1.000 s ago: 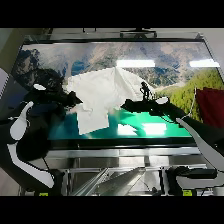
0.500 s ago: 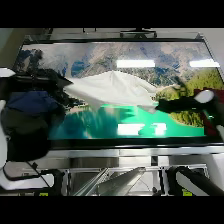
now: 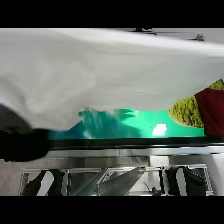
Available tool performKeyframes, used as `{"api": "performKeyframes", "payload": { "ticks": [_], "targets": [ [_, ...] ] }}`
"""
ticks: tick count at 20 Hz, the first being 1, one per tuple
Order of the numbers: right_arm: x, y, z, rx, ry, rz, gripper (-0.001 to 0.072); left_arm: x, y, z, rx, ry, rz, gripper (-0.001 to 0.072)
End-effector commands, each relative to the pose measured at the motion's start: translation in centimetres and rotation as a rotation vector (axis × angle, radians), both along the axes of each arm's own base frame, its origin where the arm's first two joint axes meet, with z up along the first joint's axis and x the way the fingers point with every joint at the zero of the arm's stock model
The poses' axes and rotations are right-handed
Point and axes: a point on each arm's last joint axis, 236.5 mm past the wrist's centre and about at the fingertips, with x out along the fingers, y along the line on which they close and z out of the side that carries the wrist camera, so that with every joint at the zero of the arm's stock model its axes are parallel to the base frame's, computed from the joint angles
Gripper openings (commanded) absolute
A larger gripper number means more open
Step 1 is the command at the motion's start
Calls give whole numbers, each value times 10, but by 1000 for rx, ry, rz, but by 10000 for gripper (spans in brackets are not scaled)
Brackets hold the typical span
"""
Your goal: Fold the shirts.
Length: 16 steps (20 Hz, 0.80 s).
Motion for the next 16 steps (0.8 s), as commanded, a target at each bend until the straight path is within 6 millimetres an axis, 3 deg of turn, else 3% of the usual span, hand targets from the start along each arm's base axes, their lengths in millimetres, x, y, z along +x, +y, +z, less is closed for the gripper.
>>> {"api": "performKeyframes", "payload": {
  "ticks": [1, 3, 4, 5, 7, 9, 12, 14, 16],
  "targets": [
    [-58, 29, 93, -151, -296, -24, 19, -38, -1, 47, 91, -175, 146, 22],
    [-35, 45, 88, -124, -278, 110, 19, -29, 0, 40, 95, -140, 92, 22],
    [-14, 55, 78, -92, -240, 213, 19, -16, 1, 28, 81, -94, 39, 22],
    [8, 59, 66, -47, -198, 301, 19, 2, 0, 9, 76, -26, -12, 21],
    [61, 48, 29, 65, -75, 404, 19, 62, -1, -61, 96, 186, -59, 21],
    [119, 32, -32, 154, 96, 449, 19, 122, -6, -142, 115, 388, -64, 21],
    [209, 22, -162, 224, 392, 457, 19, 201, -11, -261, 109, 593, -42, 21],
    [259, 17, -253, 247, 542, 418, 19, 243, -7, -330, 97, 683, -17, 21],
    [297, 10, -327, 297, 613, 362, 19, 275, -2, -388, 96, 760, -15, 21]
  ]
}}
